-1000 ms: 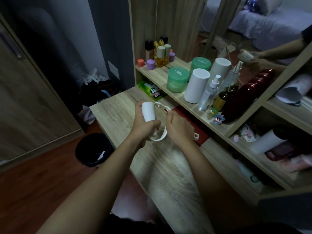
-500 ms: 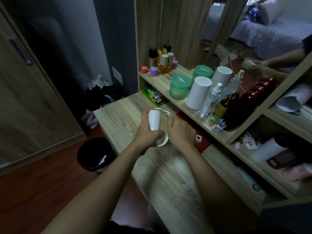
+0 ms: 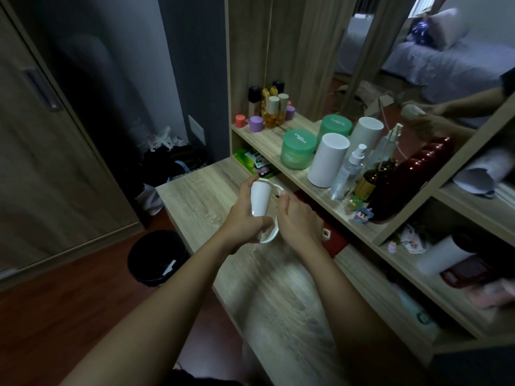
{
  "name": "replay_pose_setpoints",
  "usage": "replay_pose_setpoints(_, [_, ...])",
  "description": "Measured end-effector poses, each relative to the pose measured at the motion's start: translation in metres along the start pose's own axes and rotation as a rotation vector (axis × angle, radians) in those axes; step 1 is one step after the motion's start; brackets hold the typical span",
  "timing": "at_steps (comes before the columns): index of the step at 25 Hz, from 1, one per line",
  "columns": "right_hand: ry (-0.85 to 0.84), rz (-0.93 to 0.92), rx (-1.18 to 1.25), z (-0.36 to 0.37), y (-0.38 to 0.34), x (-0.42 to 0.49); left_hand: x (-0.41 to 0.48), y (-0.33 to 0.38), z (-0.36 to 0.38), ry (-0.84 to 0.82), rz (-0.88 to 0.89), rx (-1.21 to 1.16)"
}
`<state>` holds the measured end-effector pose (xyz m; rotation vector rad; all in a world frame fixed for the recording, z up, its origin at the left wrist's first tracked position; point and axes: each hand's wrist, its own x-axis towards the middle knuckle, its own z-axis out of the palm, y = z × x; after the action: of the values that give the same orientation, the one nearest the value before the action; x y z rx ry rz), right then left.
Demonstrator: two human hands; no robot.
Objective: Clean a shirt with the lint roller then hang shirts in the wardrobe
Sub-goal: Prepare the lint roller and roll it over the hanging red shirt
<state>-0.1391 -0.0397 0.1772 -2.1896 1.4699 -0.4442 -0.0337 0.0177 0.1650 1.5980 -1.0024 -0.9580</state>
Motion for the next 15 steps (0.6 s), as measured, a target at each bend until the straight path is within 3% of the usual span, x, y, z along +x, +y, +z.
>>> replay_pose_setpoints(7, [-0.055, -0.040, 0.032, 0.005, 0.005, 0.000, -0.001, -0.005, 0.000, 0.000, 0.001, 0.046])
replay_pose_setpoints(15, [-0.118, -0.106, 0.121, -0.004, 0.012, 0.008, 0.006, 0.007, -0.009, -0.105, -0.133, -0.297])
